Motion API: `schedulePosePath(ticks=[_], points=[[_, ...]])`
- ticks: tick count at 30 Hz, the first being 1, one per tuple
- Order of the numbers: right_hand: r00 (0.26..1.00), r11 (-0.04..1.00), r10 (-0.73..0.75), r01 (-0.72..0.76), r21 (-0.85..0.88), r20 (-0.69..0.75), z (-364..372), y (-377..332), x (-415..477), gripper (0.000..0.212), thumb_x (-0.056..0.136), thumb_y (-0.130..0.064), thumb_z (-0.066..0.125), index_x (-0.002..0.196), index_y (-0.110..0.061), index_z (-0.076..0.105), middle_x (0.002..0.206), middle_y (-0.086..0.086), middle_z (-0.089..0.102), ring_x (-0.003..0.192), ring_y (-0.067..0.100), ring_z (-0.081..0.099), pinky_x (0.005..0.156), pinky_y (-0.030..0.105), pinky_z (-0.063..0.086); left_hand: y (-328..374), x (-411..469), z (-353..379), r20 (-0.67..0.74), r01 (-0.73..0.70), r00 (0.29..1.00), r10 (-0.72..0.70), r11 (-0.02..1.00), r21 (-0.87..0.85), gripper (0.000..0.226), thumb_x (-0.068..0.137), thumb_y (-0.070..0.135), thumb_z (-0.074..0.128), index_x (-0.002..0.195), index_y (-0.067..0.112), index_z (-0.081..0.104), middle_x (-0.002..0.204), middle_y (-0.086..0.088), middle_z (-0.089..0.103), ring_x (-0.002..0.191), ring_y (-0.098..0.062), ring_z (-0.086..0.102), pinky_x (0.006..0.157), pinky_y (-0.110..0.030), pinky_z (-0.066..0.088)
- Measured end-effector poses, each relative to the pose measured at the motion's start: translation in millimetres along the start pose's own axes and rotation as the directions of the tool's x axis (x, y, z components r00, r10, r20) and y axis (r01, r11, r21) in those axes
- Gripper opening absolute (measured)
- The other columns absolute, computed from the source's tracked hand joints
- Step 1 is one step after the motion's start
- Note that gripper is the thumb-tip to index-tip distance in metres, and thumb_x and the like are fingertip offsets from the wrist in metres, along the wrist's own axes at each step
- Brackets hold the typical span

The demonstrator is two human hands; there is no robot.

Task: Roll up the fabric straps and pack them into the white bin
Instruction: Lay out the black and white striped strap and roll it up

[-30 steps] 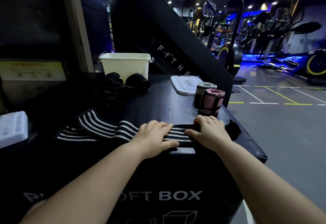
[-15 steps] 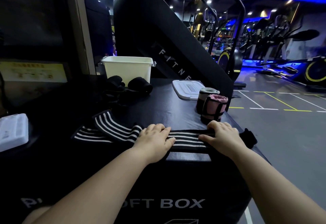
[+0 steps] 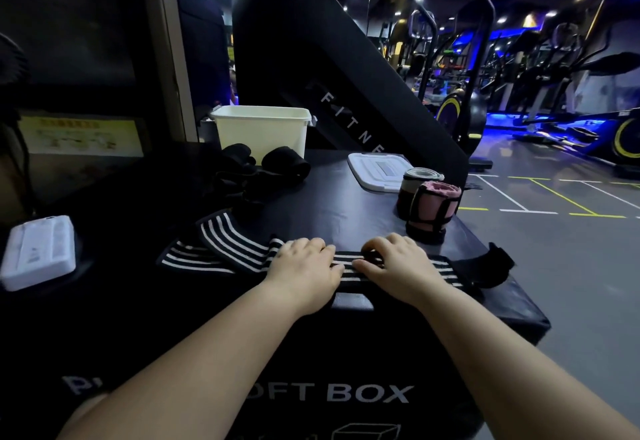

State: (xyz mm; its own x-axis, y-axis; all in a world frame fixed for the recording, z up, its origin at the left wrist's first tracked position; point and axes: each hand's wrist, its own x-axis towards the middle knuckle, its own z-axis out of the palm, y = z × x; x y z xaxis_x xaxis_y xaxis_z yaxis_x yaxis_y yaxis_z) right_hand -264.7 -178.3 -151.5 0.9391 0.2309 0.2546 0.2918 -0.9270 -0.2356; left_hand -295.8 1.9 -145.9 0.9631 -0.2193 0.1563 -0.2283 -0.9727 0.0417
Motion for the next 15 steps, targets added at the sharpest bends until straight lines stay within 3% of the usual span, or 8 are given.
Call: schedulePosePath(ticks=[10, 15], points=[[0.997, 0.999, -0.022, 0.025, -0.046, 0.076, -4.0, 12.7, 2.1, 0.047, 0.089, -0.061, 0.050, 0.120, -0.026, 0.056, 0.119, 0.003, 0.050, 0.122, 0.023, 0.041, 0.104, 0.033, 0.029, -36.9, -10.4, -4.5, -0.016, 0.052, 0.998, -0.052, 0.998, -0.033, 0.043, 0.102, 0.035, 0.029, 0.140, 0.024, 0.046, 0.140, 0.004, 0.045, 0.129, -0.019, 0.038, 0.112, -0.034, 0.022], [0.996, 0.999, 0.006, -0.003, -0.033, 0.084, -10.6, 27.0, -1.5, 0.046, 0.088, -0.060, 0.055, 0.117, -0.025, 0.059, 0.115, 0.002, 0.051, 0.121, 0.023, 0.043, 0.103, 0.033, 0.031, -41.7, -12.6, -2.2, 0.002, 0.044, 0.999, -0.044, 0.977, -0.207, 0.043, 0.102, 0.031, 0.033, 0.143, 0.024, 0.044, 0.139, 0.006, 0.041, 0.133, -0.016, 0.031, 0.112, -0.034, 0.024]])
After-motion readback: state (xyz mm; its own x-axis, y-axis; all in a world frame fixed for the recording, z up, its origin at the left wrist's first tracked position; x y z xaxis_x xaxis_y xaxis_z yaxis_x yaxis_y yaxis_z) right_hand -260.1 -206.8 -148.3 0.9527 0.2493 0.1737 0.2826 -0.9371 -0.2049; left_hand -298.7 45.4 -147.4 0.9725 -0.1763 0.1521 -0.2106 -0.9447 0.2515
